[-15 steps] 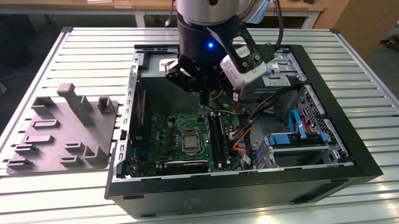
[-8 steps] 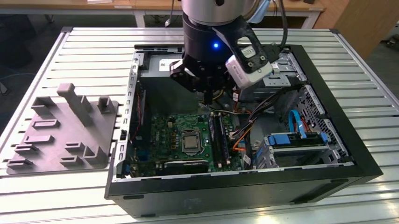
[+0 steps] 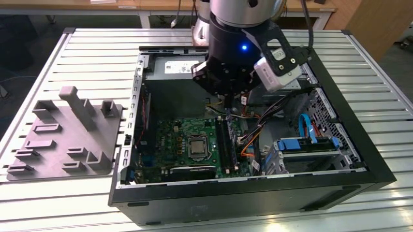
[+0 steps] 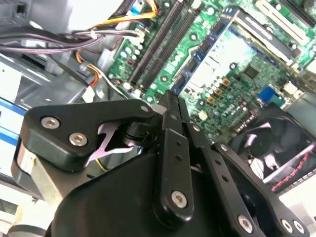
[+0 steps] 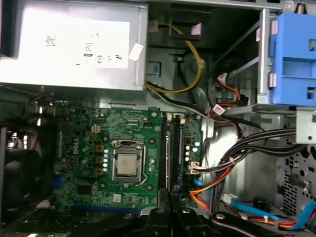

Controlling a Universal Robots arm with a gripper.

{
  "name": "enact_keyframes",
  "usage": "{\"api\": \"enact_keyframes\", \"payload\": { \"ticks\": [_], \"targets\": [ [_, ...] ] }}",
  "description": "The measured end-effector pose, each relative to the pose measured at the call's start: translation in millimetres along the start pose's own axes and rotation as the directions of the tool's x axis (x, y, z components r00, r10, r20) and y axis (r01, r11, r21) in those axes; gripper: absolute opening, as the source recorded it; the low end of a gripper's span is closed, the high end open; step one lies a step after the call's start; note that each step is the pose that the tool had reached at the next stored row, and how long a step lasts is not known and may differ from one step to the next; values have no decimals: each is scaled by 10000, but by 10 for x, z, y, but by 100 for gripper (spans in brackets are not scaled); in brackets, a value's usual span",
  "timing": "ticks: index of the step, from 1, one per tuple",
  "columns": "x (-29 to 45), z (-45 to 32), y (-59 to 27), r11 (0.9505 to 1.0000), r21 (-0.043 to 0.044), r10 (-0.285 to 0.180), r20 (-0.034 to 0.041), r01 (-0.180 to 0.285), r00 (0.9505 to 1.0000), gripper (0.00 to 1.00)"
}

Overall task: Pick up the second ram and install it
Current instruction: 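Insert the second ram into the second slot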

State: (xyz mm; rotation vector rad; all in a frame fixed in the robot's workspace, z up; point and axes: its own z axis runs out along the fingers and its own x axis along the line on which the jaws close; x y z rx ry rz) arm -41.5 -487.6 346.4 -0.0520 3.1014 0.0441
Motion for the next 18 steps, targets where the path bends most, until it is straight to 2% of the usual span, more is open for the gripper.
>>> {"api": "enact_keyframes", "payload": {
  "ticks": [6,13,18],
  "targets": [
    [-149,8,-6,10000,-5,-65,-44,65,10000,12],
    [-262,20,-9,9999,-8,-119,-66,119,9999,12],
    [-269,24,-10,9999,-6,-126,-68,126,9999,12]
  ]
}}
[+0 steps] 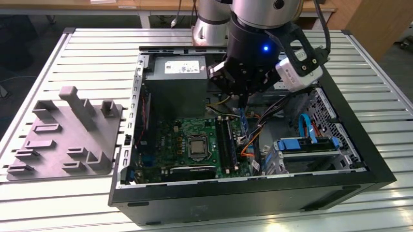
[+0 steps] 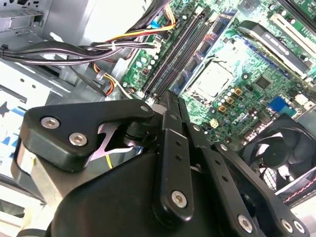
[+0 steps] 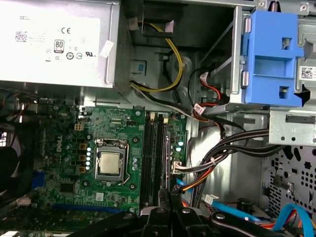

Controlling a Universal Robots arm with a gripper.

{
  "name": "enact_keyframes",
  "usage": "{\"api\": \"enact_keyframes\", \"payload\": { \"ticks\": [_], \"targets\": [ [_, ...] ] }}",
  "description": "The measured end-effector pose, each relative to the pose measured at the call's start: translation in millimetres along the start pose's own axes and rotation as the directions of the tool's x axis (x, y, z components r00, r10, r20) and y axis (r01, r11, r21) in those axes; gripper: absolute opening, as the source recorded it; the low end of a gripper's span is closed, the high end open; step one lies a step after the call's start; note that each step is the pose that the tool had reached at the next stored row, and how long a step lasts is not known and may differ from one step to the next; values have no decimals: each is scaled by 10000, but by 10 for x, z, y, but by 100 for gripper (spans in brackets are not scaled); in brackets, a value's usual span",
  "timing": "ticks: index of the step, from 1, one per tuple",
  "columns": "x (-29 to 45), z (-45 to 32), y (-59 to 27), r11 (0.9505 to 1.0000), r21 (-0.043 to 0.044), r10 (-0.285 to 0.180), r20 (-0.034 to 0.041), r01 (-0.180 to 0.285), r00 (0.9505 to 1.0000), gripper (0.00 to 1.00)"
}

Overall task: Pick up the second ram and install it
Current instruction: 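Insert the second ram into the second slot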

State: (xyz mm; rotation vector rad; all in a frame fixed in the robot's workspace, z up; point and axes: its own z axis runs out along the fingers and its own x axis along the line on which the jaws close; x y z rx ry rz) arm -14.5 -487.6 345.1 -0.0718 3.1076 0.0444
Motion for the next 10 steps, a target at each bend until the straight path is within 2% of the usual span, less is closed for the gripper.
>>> {"api": "enact_keyframes", "payload": {
  "ticks": [10],
  "targets": [
    [65,167,-2,10000,-3,-1,1,1,10000,12]
  ]
}}
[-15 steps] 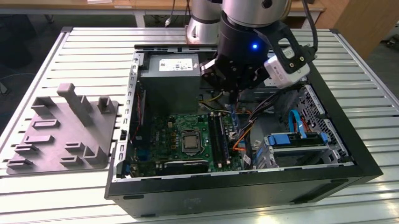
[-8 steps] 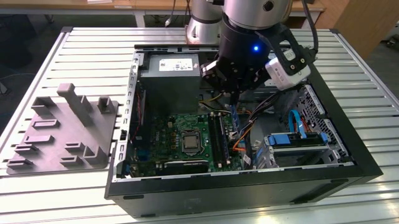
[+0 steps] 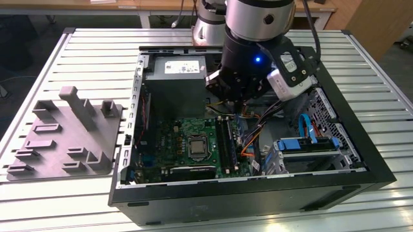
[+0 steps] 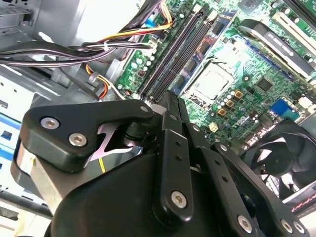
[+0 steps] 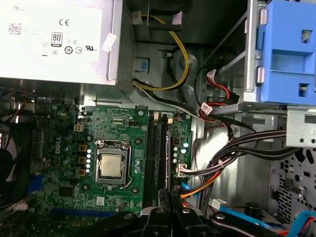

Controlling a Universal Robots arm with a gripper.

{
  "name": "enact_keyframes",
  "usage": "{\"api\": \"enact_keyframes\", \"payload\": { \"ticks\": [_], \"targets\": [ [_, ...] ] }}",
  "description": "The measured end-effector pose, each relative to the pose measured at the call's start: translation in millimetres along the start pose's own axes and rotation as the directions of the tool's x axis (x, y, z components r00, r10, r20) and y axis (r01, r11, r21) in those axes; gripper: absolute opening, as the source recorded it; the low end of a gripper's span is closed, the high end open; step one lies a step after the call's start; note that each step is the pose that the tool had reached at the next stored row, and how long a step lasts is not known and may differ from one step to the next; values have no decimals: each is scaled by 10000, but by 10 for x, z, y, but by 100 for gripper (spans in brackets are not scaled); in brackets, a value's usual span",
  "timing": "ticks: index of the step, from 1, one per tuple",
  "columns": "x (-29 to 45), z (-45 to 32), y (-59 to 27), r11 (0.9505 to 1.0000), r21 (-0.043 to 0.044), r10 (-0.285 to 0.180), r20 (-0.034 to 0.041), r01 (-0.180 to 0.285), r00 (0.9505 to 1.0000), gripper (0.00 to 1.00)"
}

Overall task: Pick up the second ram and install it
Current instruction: 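Insert the second ram into the second slot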

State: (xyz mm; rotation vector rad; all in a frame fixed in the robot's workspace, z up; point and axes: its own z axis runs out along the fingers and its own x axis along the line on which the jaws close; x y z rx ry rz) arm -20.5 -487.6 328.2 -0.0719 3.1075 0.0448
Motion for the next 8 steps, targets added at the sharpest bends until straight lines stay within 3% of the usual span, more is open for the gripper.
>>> {"api": "enact_keyframes", "payload": {
  "ticks": [8],
  "targets": [
    [49,143,-2,10000,-9,1,0,-1,10000,12]
  ]
}}
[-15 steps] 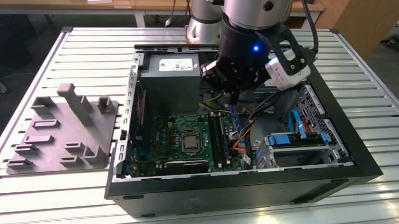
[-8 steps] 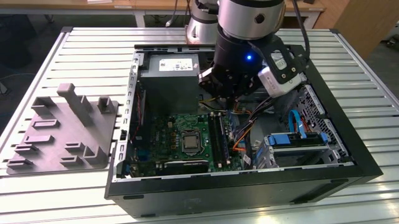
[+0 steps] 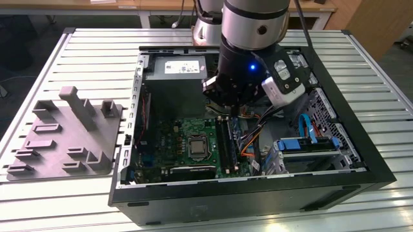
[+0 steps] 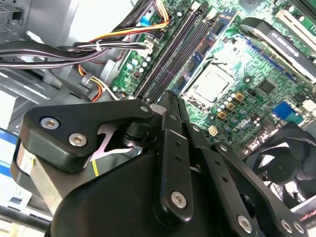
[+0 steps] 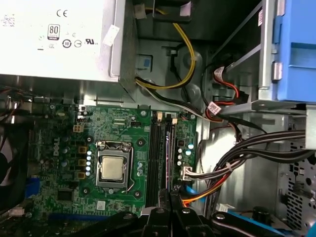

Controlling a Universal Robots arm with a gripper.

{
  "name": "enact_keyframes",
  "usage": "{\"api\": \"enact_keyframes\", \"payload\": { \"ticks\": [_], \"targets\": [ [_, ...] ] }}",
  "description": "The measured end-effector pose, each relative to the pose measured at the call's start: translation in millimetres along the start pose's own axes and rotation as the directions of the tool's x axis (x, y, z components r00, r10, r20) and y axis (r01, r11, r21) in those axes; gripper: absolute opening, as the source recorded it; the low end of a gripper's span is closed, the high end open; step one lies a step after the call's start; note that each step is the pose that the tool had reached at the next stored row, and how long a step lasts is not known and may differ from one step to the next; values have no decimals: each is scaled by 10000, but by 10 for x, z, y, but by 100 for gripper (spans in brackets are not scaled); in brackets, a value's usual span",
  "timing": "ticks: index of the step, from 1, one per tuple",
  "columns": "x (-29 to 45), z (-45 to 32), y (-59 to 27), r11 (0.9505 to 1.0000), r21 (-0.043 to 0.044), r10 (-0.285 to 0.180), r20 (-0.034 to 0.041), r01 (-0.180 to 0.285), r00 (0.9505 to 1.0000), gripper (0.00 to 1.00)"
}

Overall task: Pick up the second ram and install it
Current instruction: 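Insert the second ram into the second slot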

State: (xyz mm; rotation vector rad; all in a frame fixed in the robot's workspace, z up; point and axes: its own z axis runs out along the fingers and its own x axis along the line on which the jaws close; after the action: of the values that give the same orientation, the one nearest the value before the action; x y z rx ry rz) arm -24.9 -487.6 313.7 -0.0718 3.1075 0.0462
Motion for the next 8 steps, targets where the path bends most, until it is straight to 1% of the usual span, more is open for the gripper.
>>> {"api": "enact_keyframes", "payload": {
  "ticks": [8],
  "targets": [
    [50,143,-2,10000,0,0,0,0,10000,12]
  ]
}}
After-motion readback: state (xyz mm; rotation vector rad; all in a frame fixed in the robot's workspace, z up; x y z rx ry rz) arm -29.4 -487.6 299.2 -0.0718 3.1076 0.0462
